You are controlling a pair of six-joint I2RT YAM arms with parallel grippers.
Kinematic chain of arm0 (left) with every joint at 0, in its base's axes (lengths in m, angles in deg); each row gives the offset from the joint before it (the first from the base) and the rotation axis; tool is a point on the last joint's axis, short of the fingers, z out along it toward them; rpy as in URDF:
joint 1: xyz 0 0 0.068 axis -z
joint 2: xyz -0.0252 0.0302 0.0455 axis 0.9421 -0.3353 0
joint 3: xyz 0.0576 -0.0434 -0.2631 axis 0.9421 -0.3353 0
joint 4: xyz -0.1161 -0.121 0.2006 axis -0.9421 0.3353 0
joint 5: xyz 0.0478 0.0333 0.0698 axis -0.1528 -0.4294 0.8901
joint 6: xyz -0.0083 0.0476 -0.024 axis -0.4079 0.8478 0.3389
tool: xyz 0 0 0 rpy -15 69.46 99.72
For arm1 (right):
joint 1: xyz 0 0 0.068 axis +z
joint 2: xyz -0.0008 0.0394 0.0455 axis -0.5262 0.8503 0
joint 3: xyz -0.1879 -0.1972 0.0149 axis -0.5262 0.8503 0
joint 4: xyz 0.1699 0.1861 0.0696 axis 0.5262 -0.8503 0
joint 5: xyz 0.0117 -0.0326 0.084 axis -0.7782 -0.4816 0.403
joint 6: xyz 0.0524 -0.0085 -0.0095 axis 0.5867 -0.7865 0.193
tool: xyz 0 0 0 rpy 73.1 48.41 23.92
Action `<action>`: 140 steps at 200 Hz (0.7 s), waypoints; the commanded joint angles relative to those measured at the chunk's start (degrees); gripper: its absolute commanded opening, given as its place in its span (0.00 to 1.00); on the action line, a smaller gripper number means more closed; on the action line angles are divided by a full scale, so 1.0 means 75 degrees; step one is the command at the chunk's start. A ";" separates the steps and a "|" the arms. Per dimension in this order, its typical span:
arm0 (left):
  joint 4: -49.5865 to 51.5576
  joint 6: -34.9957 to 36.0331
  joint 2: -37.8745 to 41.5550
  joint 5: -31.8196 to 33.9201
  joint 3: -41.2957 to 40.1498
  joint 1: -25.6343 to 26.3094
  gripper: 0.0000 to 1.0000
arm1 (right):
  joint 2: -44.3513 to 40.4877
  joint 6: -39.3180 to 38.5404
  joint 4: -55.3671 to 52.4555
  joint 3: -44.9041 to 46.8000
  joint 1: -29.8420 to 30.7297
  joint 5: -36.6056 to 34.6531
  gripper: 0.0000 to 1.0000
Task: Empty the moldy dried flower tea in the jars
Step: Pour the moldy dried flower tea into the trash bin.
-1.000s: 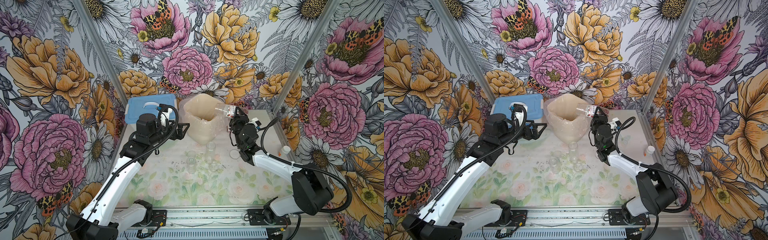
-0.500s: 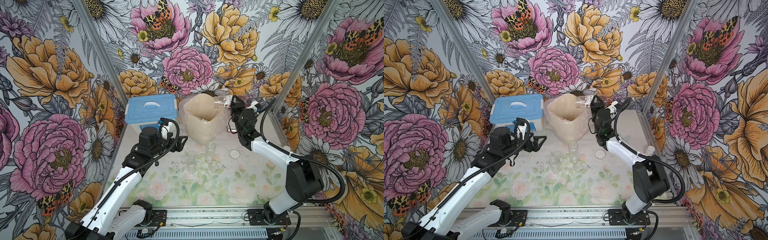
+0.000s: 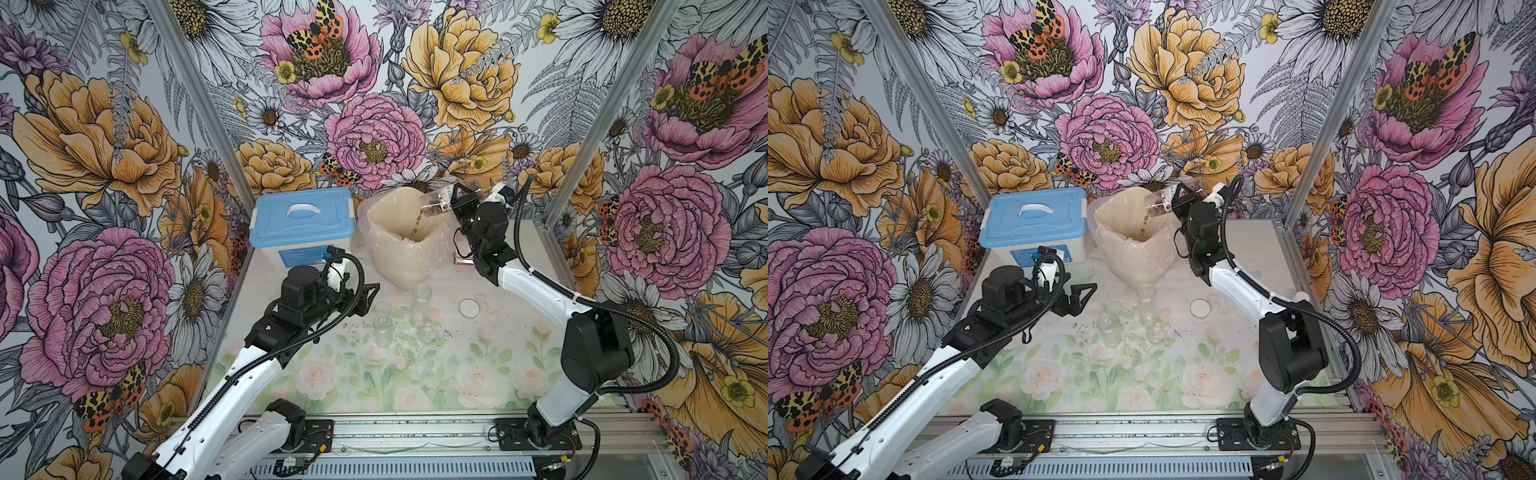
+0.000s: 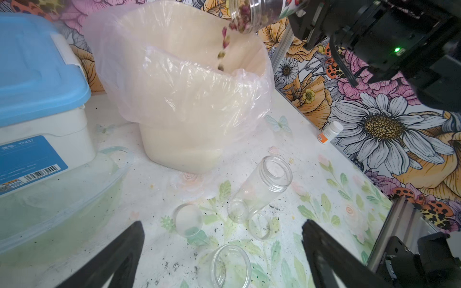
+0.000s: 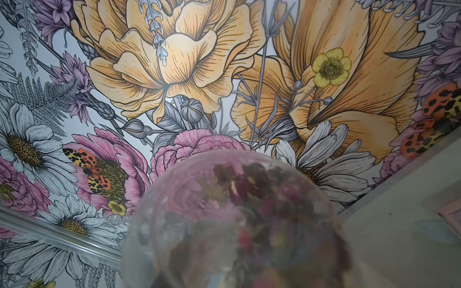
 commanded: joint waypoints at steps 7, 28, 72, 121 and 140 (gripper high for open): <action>-0.0154 0.0154 0.0114 0.0291 -0.0128 -0.0004 0.99 | 0.0158 -0.0695 -0.0116 -0.0451 -0.0038 0.0129 0.30; -0.0154 0.0152 0.0100 0.0261 -0.0123 -0.0022 0.99 | 0.0216 -0.0955 -0.0222 -0.0569 -0.0038 0.0169 0.30; -0.0154 0.0154 0.0114 0.0240 -0.0133 -0.0081 0.99 | 0.0341 -0.1446 -0.0404 -0.0805 -0.0032 0.0259 0.30; -0.0154 0.0141 0.0100 0.0227 -0.0139 -0.0104 0.99 | 0.0419 -0.1890 -0.0544 -0.1009 -0.0025 0.0356 0.30; -0.0155 0.0140 0.0100 0.0219 -0.0140 -0.0126 0.99 | 0.0436 -0.2139 -0.0603 -0.1074 -0.0013 0.0392 0.30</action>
